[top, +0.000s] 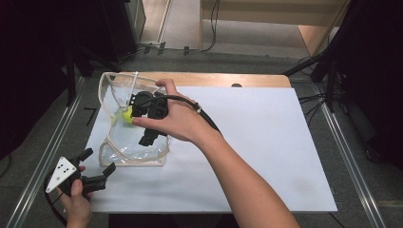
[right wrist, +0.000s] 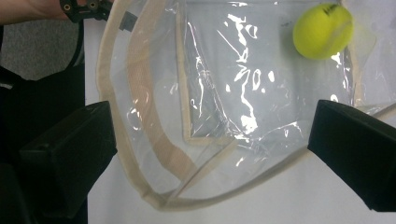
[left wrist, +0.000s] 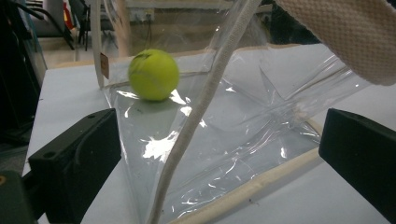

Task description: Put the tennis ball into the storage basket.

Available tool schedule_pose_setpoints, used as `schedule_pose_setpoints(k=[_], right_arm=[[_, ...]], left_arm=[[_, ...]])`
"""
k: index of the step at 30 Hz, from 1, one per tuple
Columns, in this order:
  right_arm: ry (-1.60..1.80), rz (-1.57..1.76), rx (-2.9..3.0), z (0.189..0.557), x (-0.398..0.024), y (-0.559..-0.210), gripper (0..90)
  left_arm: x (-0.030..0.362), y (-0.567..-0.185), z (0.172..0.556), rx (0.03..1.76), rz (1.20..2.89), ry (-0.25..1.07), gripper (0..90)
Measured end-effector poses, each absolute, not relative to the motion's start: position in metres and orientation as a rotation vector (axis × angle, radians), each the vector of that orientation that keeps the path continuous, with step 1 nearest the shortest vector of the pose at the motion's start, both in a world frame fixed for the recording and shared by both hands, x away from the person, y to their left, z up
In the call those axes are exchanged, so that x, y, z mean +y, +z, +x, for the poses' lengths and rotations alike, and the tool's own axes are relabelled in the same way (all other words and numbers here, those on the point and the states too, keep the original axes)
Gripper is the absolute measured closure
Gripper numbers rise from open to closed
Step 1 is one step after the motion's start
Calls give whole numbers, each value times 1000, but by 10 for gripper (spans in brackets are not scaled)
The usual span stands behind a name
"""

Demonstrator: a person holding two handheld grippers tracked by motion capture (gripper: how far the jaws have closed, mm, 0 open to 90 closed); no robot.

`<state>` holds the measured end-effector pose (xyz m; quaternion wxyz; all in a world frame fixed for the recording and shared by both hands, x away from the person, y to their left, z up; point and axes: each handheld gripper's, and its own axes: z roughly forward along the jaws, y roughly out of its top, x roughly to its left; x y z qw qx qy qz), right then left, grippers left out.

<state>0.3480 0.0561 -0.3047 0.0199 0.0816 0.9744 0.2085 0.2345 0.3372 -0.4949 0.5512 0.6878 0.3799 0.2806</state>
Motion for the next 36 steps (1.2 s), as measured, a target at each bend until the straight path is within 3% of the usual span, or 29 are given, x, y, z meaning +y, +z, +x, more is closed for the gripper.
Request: schedule_pose_setpoints(k=[36], right_arm=[[647,429,2997,348,-28,-329,0]], left_arm=[[335,-495,234,897,1636,667,0]])
